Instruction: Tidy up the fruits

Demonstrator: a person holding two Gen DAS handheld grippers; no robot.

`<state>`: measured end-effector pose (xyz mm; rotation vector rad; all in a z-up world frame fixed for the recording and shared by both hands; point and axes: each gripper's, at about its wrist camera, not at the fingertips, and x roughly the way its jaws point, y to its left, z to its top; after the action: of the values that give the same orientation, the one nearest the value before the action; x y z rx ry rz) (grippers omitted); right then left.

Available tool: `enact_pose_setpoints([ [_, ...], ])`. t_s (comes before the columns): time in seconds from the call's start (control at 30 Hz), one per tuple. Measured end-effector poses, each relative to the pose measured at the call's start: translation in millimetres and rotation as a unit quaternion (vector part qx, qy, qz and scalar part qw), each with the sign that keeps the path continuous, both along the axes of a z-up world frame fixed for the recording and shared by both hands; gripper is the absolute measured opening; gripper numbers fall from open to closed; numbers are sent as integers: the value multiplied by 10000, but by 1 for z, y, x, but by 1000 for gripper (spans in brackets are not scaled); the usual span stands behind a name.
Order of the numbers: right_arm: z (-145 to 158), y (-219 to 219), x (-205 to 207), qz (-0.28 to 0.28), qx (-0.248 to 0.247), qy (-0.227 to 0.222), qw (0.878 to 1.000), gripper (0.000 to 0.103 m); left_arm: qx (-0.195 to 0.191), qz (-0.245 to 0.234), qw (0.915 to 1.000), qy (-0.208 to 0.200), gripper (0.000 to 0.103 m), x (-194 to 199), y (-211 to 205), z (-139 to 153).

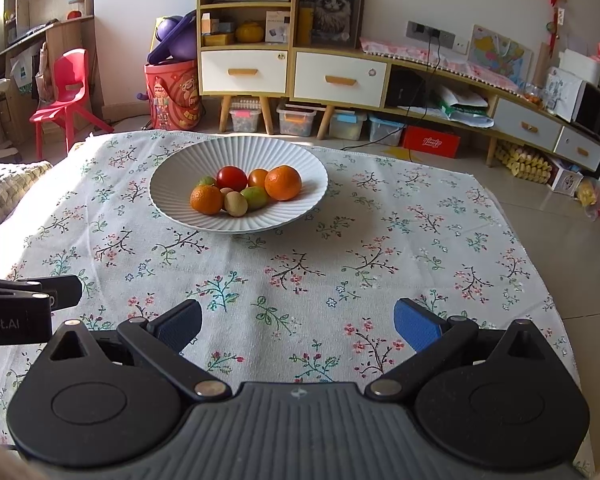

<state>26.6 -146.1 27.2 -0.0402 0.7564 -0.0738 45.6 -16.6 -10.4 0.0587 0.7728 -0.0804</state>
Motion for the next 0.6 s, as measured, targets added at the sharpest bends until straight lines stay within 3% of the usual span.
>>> enact_pose_setpoints([
  [0.6, 0, 0, 0, 2, -3, 4, 10000, 102, 7, -16, 10000, -9, 92, 0, -1, 2],
])
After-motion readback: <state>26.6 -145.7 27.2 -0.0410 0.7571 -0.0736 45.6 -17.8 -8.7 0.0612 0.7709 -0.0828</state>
